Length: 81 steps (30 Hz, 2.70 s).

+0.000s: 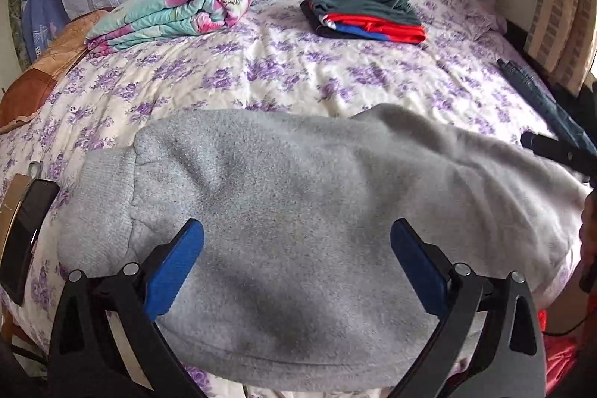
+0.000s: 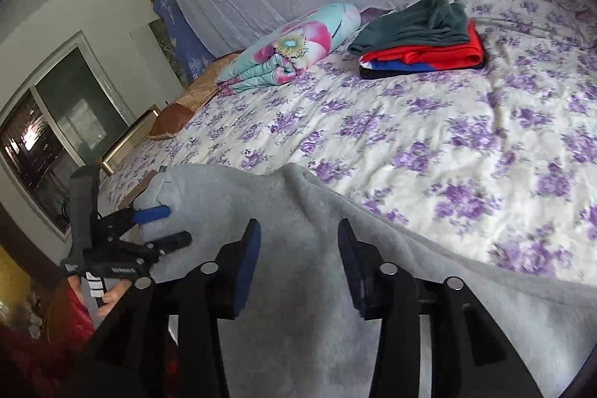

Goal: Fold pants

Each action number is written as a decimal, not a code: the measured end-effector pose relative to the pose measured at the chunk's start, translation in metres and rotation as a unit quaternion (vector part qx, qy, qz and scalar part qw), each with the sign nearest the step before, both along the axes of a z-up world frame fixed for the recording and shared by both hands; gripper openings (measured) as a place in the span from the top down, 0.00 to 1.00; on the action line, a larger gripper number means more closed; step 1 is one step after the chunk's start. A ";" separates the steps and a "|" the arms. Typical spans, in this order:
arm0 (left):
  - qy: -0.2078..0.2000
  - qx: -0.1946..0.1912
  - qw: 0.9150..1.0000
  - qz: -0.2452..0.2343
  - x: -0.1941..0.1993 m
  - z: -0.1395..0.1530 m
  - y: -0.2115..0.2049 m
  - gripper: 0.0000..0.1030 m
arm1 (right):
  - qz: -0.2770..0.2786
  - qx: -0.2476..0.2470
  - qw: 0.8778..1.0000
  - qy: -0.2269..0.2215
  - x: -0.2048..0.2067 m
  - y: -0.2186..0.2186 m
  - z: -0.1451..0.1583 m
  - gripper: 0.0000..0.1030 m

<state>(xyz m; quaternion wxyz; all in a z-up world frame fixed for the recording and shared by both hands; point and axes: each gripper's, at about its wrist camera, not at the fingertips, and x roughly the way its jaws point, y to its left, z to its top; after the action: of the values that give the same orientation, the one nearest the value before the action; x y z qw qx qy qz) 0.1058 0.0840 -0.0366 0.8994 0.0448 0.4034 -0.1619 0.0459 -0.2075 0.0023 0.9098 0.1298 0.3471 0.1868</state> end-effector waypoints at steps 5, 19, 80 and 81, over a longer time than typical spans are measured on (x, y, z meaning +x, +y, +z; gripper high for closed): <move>0.010 0.054 0.998 0.038 0.018 -0.039 -0.003 0.04 | -0.048 0.022 0.998 0.025 -0.015 -0.034 -0.061 0.47; 0.013 0.011 0.994 -0.111 -0.038 -0.021 -0.130 0.05 | -0.152 -0.032 0.988 -0.029 -0.070 -0.068 -0.061 0.25; 0.013 -0.099 0.970 0.221 -0.051 -0.010 0.083 0.04 | 0.056 -0.225 0.957 -0.176 -0.071 0.106 -0.009 0.43; 0.018 -0.101 0.970 0.222 -0.050 -0.013 0.087 0.04 | 0.043 -0.201 0.961 -0.184 -0.077 0.095 0.002 0.43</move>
<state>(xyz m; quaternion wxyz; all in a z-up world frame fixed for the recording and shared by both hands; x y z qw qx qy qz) 0.0558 0.1708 -0.0493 0.9053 -0.1402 0.4009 0.0010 -0.0308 -0.1128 0.0043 0.9564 -0.1078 0.2093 0.1727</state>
